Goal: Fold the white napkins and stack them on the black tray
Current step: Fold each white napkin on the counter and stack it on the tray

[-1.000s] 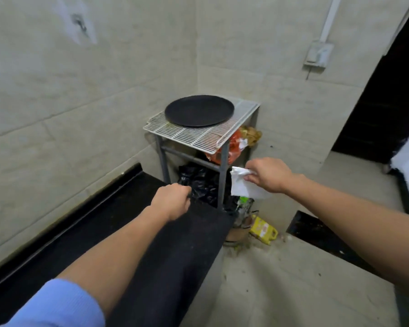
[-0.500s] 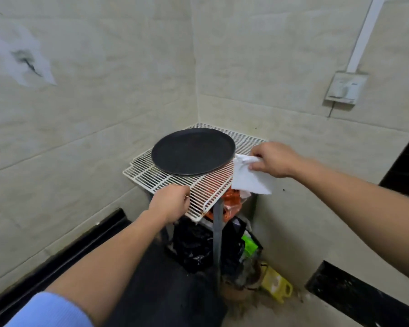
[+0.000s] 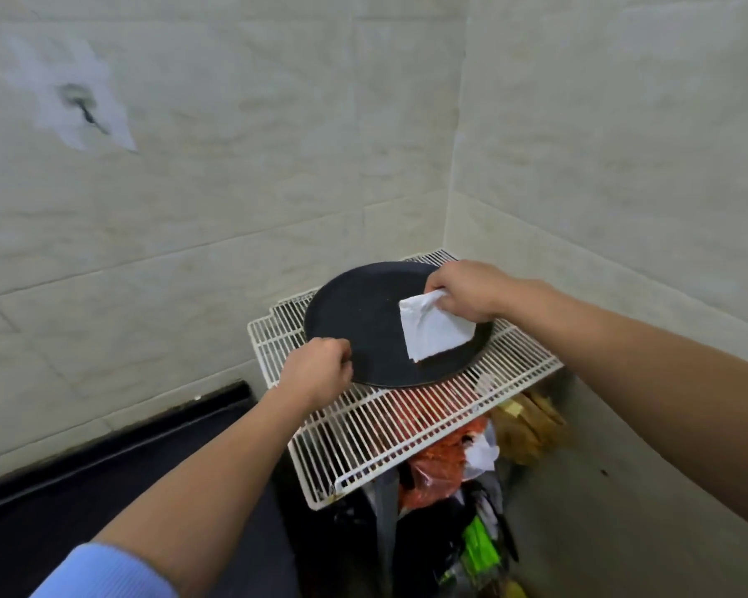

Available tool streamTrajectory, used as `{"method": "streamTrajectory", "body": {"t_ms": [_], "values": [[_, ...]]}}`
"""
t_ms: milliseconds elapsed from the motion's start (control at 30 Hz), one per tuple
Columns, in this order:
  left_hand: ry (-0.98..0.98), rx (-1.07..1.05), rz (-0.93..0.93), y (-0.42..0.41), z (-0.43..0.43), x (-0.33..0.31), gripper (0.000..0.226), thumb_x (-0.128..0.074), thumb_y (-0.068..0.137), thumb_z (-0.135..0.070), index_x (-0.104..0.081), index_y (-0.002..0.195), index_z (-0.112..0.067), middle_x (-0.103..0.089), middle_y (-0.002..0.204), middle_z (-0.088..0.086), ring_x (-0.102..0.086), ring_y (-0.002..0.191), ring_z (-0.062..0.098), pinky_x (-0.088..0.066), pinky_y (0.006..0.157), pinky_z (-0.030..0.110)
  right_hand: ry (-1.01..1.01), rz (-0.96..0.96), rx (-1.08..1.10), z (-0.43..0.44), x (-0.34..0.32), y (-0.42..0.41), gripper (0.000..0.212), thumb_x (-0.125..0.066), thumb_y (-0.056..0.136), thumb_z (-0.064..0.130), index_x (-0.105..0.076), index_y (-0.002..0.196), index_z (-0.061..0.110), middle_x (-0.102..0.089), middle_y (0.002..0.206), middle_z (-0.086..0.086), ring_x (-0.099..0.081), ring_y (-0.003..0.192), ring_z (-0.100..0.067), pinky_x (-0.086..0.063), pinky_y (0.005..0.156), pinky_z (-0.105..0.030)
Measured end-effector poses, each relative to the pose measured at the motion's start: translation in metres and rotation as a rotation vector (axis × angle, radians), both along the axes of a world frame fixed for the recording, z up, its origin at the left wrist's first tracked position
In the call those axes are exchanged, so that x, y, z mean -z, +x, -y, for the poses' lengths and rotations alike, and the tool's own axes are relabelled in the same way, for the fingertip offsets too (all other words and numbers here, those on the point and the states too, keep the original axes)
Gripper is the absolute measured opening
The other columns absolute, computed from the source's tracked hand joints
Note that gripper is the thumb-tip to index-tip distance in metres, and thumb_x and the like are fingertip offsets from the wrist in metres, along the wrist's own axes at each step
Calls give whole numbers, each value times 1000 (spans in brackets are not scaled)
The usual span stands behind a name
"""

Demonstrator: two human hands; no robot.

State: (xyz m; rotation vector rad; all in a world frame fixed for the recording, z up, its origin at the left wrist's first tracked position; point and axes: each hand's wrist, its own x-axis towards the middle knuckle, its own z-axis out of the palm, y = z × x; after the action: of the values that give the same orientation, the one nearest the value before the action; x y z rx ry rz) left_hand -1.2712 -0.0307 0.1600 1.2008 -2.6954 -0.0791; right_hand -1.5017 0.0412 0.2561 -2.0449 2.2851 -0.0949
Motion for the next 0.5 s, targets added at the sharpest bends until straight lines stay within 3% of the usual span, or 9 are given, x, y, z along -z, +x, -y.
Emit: {"method": "streamTrajectory", "body": {"t_ms": [167, 300, 500], "values": [[25, -39, 19, -21, 41, 3, 23, -48, 91, -29, -62, 105, -17, -59, 104, 6, -59, 96, 27, -49, 78, 38, 83, 77, -89, 74, 22, -15, 23, -48, 91, 16, -64, 102, 28, -64, 111, 1, -59, 101, -23, -48, 78, -35], [77, -68, 29, -41, 81, 10, 26, -50, 91, -29, -59, 112, -16, -55, 111, 7, -56, 104, 29, -48, 82, 41, 140, 90, -99, 139, 34, -25, 24, -47, 91, 14, -64, 106, 24, -63, 109, -1, -58, 99, -23, -50, 83, -37], [84, -70, 42, -55, 119, 30, 31, -48, 92, -30, -56, 118, -15, -52, 115, 8, -51, 107, 29, -41, 87, 40, 144, 65, -87, 233, 73, -43, 24, -51, 89, 11, -65, 106, 21, -64, 110, -5, -57, 97, -26, -42, 75, -32]]}}
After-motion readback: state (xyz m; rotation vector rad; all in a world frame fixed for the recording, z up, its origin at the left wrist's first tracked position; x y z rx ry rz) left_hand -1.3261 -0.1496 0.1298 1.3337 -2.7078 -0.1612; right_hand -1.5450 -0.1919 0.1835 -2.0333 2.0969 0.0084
